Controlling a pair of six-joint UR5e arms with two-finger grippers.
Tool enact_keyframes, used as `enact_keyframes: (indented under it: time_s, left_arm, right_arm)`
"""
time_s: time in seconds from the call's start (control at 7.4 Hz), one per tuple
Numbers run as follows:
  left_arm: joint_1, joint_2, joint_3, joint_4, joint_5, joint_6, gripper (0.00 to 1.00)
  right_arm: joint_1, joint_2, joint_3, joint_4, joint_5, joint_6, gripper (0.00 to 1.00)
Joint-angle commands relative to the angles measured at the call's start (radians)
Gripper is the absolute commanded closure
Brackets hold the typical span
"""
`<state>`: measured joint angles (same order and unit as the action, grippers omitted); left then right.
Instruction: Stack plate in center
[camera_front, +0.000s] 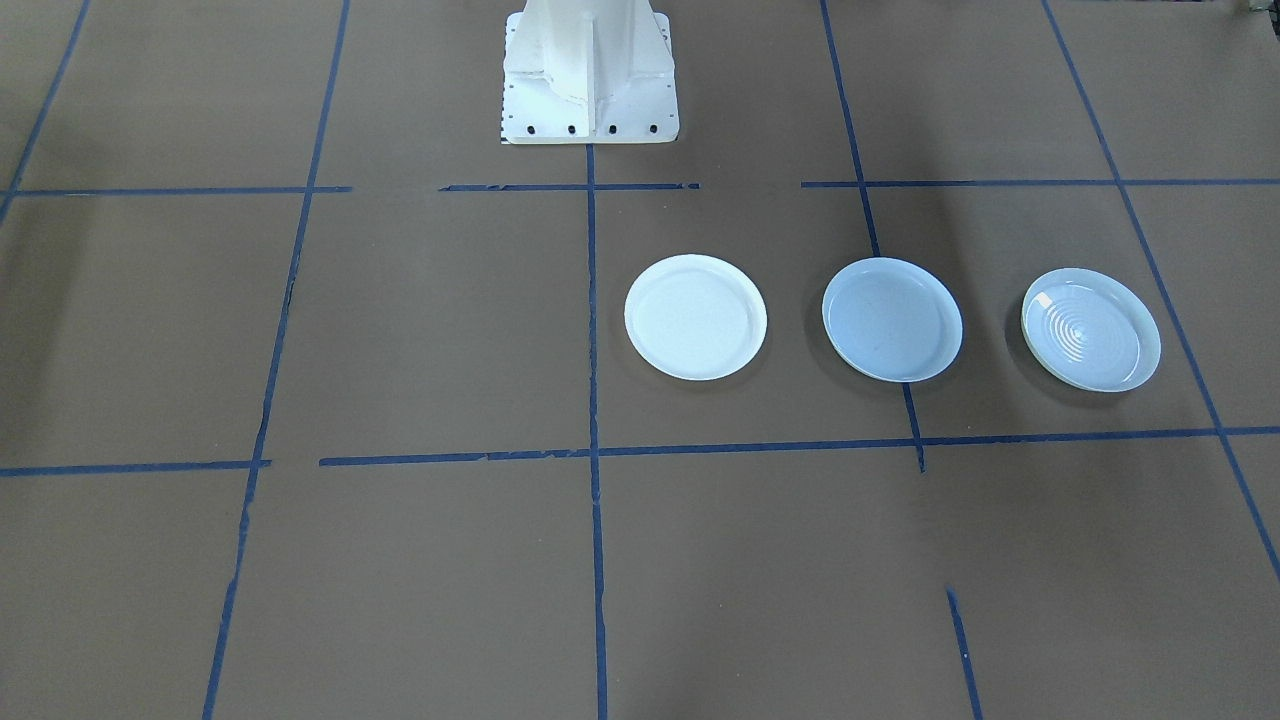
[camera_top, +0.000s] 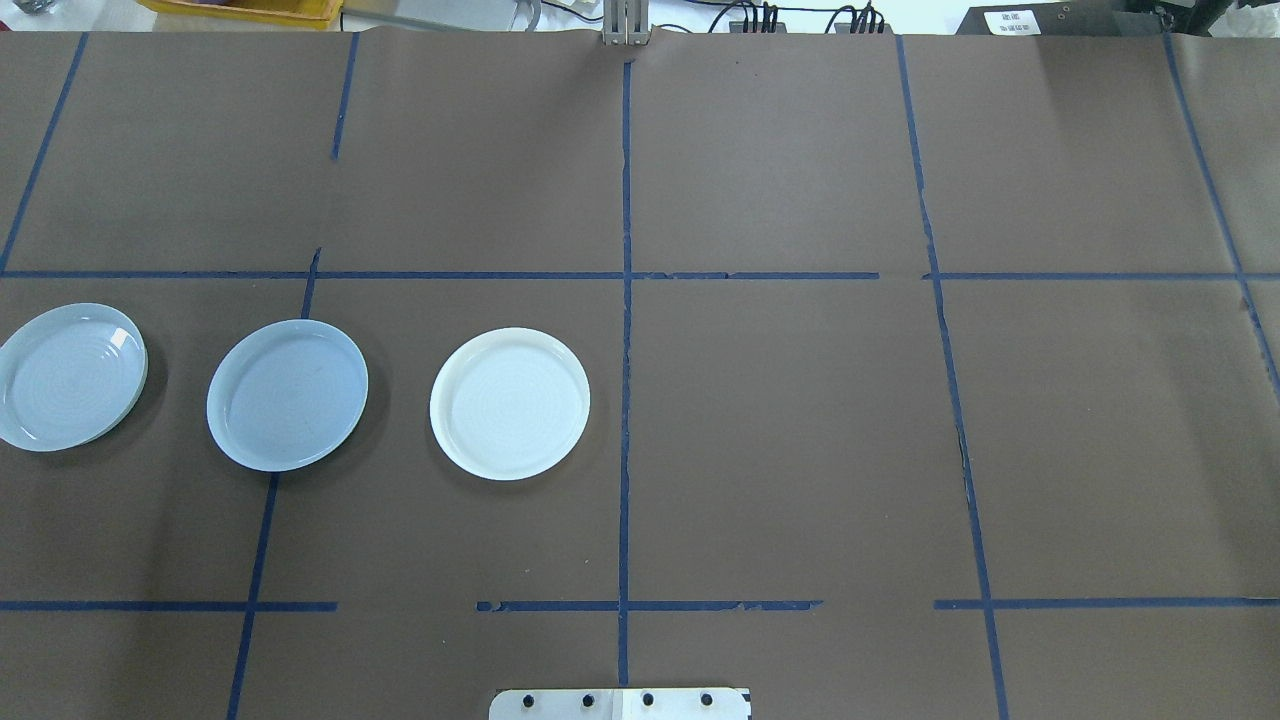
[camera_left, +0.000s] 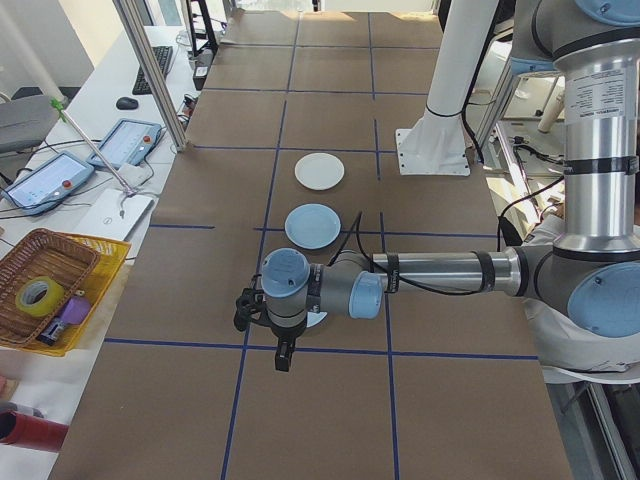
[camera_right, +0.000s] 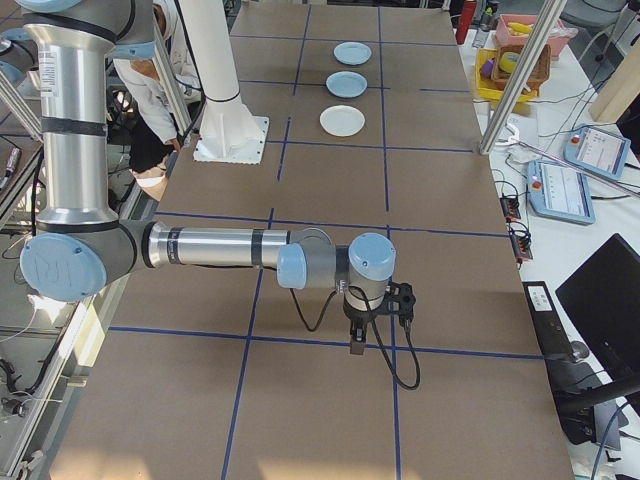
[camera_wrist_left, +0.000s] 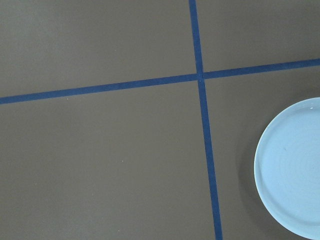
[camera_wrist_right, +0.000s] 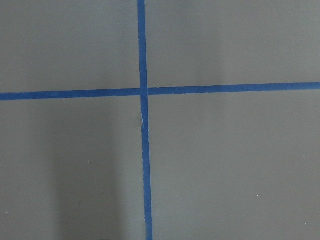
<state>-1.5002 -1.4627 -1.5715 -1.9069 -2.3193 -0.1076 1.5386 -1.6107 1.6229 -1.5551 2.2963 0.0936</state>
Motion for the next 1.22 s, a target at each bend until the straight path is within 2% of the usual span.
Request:
enact_keyframes:
  time_s: [0.0, 0.27, 0.41, 0.54, 0.68, 0.81, 0.95, 1.08]
  left_arm:
    - [0.114, -0.001, 0.14, -0.337, -0.02, -0.269, 0.0]
    - [0.222, -0.008, 0.236, -0.583, -0.017, -0.477, 0.0]
    - [0.265, -0.039, 0.301, -0.666, -0.012, -0.553, 0.0]
    - [0.293, -0.065, 0.347, -0.725, -0.011, -0.604, 0.02]
    - [0.311, -0.073, 0.36, -0.733, -0.011, -0.616, 0.02]
    - [0.317, -0.073, 0.366, -0.735, -0.012, -0.616, 0.06]
    - [0.321, -0.073, 0.367, -0.733, -0.014, -0.618, 0.23]
    - [0.325, -0.073, 0.369, -0.733, -0.018, -0.618, 0.31]
  right_arm:
    - [0.0, 0.0, 0.0, 0.0, 0.0, 0.0, 0.0]
    - [0.0, 0.0, 0.0, 0.0, 0.0, 0.0, 0.0]
    - [0.0, 0.0, 0.0, 0.0, 0.0, 0.0, 0.0]
    - [0.0, 0.0, 0.0, 0.0, -0.001, 0.0, 0.0]
    - [0.0, 0.0, 0.0, 0.0, 0.0, -0.002, 0.0]
    - [0.0, 0.0, 0.0, 0.0, -0.001, 0.0, 0.0]
    - [0.0, 0.0, 0.0, 0.0, 0.0, 0.0, 0.0]
    - [0.0, 0.0, 0.0, 0.0, -0.001, 0.0, 0.0]
